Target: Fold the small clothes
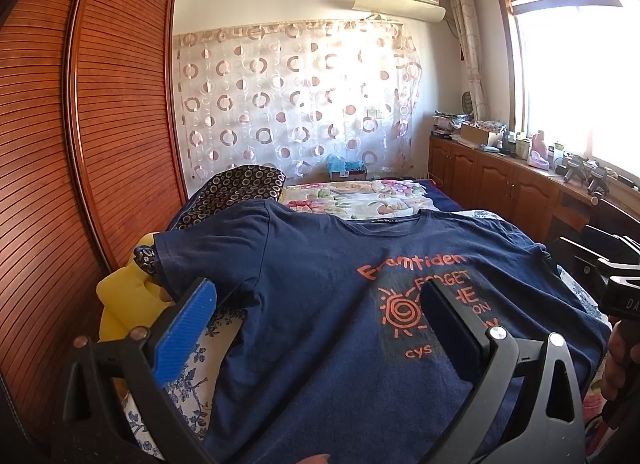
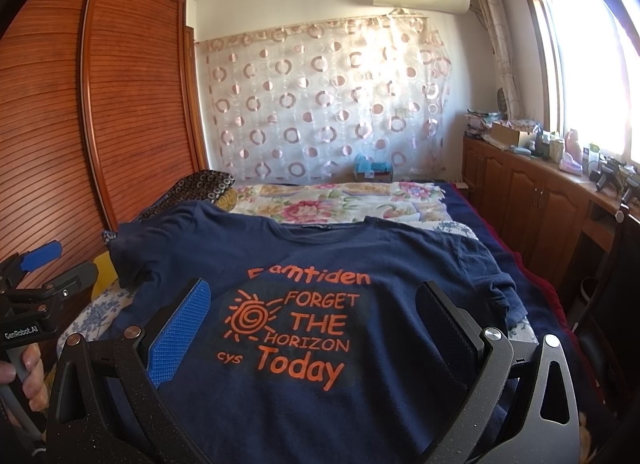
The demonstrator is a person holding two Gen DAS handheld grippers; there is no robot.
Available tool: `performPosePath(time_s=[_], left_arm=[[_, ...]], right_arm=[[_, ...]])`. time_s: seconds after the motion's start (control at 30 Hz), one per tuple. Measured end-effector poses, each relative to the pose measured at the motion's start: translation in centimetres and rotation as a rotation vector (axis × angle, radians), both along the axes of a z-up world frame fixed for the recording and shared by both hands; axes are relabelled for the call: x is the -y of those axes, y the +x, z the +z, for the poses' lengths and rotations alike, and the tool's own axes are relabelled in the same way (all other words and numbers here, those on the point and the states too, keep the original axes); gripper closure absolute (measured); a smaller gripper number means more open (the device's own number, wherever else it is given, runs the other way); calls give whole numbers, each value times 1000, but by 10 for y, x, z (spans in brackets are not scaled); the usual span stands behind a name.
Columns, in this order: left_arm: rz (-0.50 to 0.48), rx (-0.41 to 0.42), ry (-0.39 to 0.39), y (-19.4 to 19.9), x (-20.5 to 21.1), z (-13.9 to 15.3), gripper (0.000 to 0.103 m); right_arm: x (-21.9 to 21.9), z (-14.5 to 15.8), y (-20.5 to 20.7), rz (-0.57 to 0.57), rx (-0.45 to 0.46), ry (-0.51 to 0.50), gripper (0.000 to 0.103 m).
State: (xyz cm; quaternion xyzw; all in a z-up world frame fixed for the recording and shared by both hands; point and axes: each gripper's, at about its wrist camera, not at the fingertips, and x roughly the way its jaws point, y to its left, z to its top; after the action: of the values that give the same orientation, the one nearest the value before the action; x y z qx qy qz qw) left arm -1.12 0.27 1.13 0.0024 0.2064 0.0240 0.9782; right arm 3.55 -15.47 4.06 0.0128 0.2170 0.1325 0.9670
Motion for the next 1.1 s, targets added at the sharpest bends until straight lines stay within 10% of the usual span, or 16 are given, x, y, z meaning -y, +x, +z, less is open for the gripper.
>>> performPosePath(time_s=[1.1], left_arm=[[-6,-10,-2,4,0,0,0]], right_arm=[[1,-4,4,9,-11,4,0]])
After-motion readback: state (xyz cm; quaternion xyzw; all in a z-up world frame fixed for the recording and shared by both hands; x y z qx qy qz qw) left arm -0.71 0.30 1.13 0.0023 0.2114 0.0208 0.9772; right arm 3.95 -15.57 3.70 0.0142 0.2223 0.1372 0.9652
